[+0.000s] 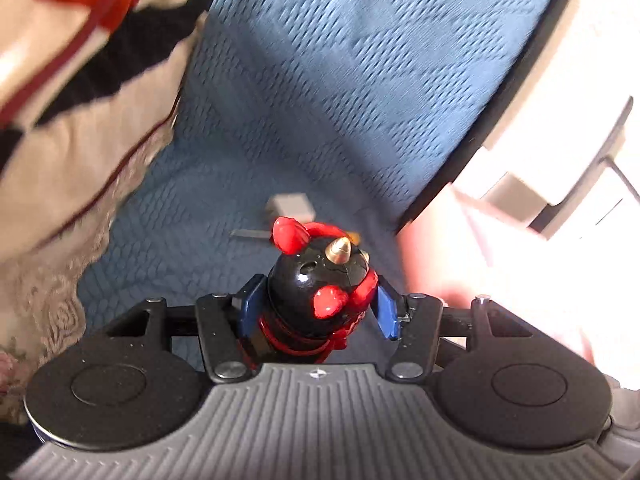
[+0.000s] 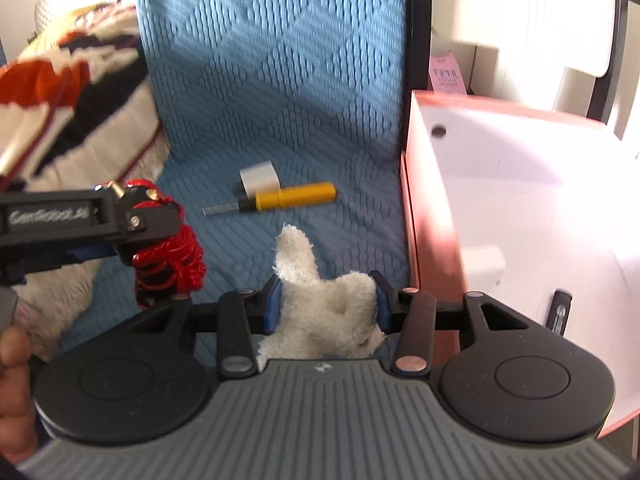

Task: Organize rigid objects
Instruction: 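Lift the spool and plush toy and carry both over the pink box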

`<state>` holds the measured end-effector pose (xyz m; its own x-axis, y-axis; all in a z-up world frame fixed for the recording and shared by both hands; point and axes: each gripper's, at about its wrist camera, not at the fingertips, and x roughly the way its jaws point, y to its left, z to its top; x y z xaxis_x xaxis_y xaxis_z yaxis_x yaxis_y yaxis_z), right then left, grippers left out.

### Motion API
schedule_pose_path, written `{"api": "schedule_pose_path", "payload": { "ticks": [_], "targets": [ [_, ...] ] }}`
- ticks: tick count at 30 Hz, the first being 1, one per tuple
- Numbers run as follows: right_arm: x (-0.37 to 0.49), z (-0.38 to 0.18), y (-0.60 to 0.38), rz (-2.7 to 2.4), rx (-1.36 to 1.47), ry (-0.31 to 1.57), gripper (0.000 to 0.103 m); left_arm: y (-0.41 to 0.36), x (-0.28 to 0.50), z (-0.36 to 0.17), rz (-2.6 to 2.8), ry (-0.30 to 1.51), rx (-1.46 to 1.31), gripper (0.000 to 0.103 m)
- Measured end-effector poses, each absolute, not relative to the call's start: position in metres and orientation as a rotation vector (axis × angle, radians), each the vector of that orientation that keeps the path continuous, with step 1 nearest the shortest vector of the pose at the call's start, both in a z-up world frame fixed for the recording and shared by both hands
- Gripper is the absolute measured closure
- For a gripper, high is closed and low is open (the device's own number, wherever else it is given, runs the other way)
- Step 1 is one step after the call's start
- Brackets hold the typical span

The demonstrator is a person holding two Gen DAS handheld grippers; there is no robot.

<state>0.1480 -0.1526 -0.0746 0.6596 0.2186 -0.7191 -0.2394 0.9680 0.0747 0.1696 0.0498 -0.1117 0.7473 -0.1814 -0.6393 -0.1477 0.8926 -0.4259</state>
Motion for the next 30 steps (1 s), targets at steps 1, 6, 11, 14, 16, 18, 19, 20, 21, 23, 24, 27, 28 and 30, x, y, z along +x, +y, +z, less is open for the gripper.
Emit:
{"api": "schedule_pose_path", "payload": {
  "ticks": [1, 6, 11, 14, 16, 18, 19, 20, 21, 23, 24, 27, 28, 30],
  "targets": [
    [0.15, -0.067, -0.156, 0.268, -0.01, 0.801, 0.055, 0.048, 0.17, -0.104, -0.024, 0.723, -0.471, 0.041],
    [0.154, -0.027, -0.167, 0.295, 0.007, 0.744, 0.055, 0.036, 0.171, -0.06, -0.067, 0.659, -0.456, 0.041],
    [0.155, 0.008, -0.18, 0.299, -0.012, 0.682, 0.055, 0.012, 0.176, -0.024, -0.11, 0.607, -0.402, 0.041],
    [0.156, 0.024, -0.193, 0.28, -0.008, 0.647, 0.055, -0.002, 0.18, -0.01, -0.153, 0.569, -0.394, 0.041],
    [0.157, 0.032, -0.204, 0.272, 0.008, 0.64, 0.055, -0.012, 0.183, -0.003, -0.164, 0.574, -0.389, 0.041],
    [0.157, 0.04, -0.215, 0.255, 0.007, 0.627, 0.055, -0.027, 0.185, 0.004, -0.176, 0.568, -0.37, 0.041],
    [0.157, 0.043, -0.221, 0.245, 0.002, 0.62, 0.055, -0.033, 0.186, 0.006, -0.182, 0.567, -0.366, 0.041],
    [0.157, 0.045, -0.227, 0.236, 0.0, 0.616, 0.055, -0.04, 0.188, 0.008, -0.19, 0.567, -0.364, 0.041],
    [0.157, 0.048, -0.233, 0.229, 0.0, 0.614, 0.055, -0.046, 0.189, 0.01, -0.197, 0.569, -0.364, 0.041],
    [0.156, 0.05, -0.247, 0.217, -0.001, 0.611, 0.055, -0.059, 0.192, 0.011, -0.209, 0.574, -0.363, 0.041],
    [0.156, 0.049, -0.254, 0.21, -0.005, 0.608, 0.055, -0.065, 0.193, 0.013, -0.215, 0.576, -0.363, 0.041],
    [0.155, 0.043, -0.271, 0.193, -0.029, 0.601, 0.055, -0.085, 0.195, 0.012, -0.241, 0.576, -0.368, 0.041],
    [0.155, 0.04, -0.276, 0.192, -0.035, 0.606, 0.055, -0.092, 0.194, 0.011, -0.247, 0.581, -0.37, 0.041],
    [0.154, 0.032, -0.288, 0.189, -0.031, 0.622, 0.055, -0.107, 0.196, 0.006, -0.26, 0.595, -0.365, 0.041]
  ]
}}
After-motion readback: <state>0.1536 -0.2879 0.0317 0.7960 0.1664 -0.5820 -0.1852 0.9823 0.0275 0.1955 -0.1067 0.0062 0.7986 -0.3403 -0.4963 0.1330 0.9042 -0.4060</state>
